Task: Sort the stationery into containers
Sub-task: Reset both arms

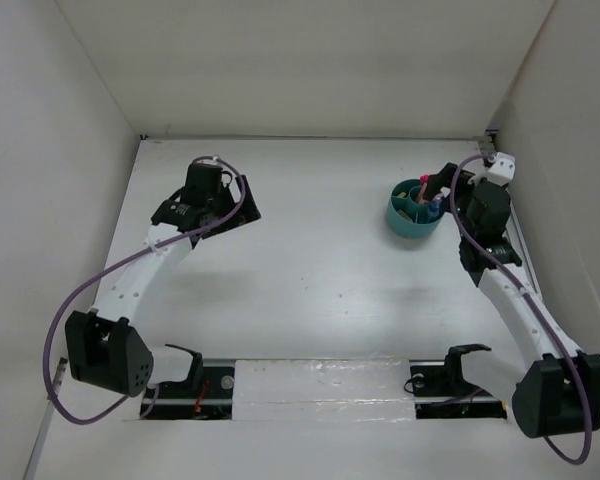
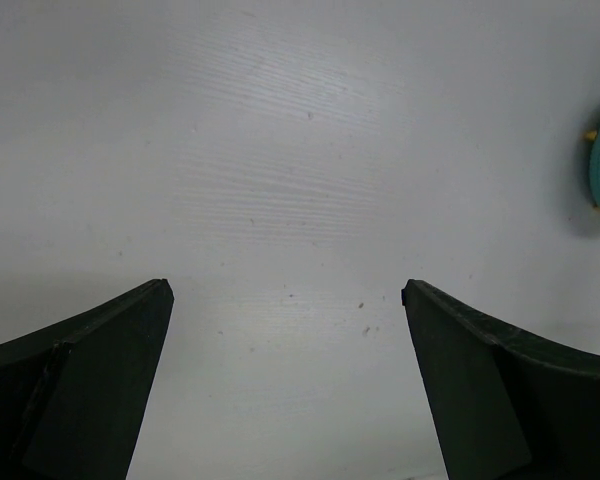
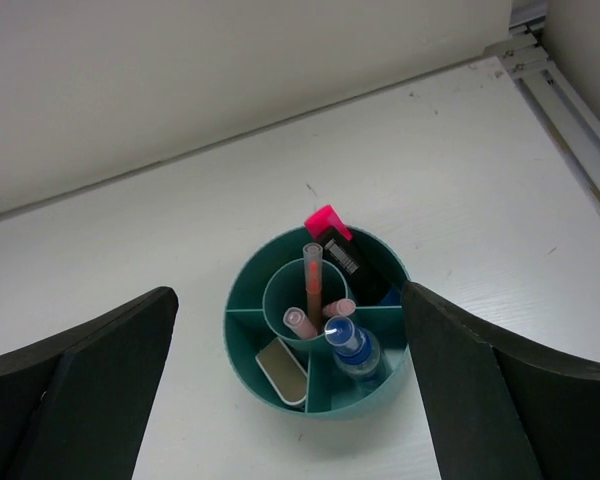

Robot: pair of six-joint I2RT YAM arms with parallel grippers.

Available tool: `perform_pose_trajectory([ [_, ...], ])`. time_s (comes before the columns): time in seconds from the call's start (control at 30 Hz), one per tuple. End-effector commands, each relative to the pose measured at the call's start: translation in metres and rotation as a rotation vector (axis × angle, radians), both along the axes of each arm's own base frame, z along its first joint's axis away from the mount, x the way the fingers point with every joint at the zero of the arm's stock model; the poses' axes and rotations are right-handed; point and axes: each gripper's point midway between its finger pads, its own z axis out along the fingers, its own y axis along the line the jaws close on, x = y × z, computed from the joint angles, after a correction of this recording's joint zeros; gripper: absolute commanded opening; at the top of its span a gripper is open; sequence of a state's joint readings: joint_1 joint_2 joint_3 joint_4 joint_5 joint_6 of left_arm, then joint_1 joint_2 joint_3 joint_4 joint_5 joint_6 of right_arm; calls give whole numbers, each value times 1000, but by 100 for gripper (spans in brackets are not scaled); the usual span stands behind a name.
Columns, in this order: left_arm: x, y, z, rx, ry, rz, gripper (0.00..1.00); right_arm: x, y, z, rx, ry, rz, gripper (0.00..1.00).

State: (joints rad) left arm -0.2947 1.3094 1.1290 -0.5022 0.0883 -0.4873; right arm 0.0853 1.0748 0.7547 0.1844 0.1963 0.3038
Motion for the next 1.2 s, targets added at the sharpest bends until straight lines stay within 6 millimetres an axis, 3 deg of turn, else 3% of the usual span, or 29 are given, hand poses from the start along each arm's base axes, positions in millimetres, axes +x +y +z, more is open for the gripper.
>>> perform_pose_trajectory([
  [0.0,10,30,54,48,-151,174,100,-10,5,43,13,-61,24,100],
  [0.03,11,35,67,50,-182,205,100,-14,5,46,13,-58,24,100],
  [0.07,10,40,74,57,-199,233,100,-18,8,62,15,-79,35,100],
  [0.1,11,49,83,74,-232,281,100,-22,10,55,12,-27,46,100],
  [0.17,4,57,102,58,-288,316,100,-30,19,72,17,-29,94,100],
  [0.23,-3,68,123,50,-362,367,100,-44,29,74,24,19,157,100],
  [0.4,-23,93,147,56,-469,470,100,-74,38,89,19,19,212,100],
  [0.43,-27,96,148,49,-479,489,100,-89,39,103,20,-27,225,100],
  [0.47,-34,103,156,43,-517,513,100,-98,44,102,25,-34,260,100],
  [0.5,-38,105,149,52,-512,520,100,-107,49,102,27,-48,289,100],
  [0.53,-41,107,152,28,-531,544,100,-123,50,114,29,-104,308,100],
  [0.63,-55,120,155,19,-568,599,100,-151,57,112,46,-126,370,100],
  [0.77,-77,135,159,1,-612,664,100,-169,53,112,33,-133,362,100],
  [0.93,-97,145,164,-39,-664,708,100,-177,47,110,31,-143,324,100],
  [1.17,-99,151,153,-23,-649,745,100,-181,46,120,33,-185,324,100],
])
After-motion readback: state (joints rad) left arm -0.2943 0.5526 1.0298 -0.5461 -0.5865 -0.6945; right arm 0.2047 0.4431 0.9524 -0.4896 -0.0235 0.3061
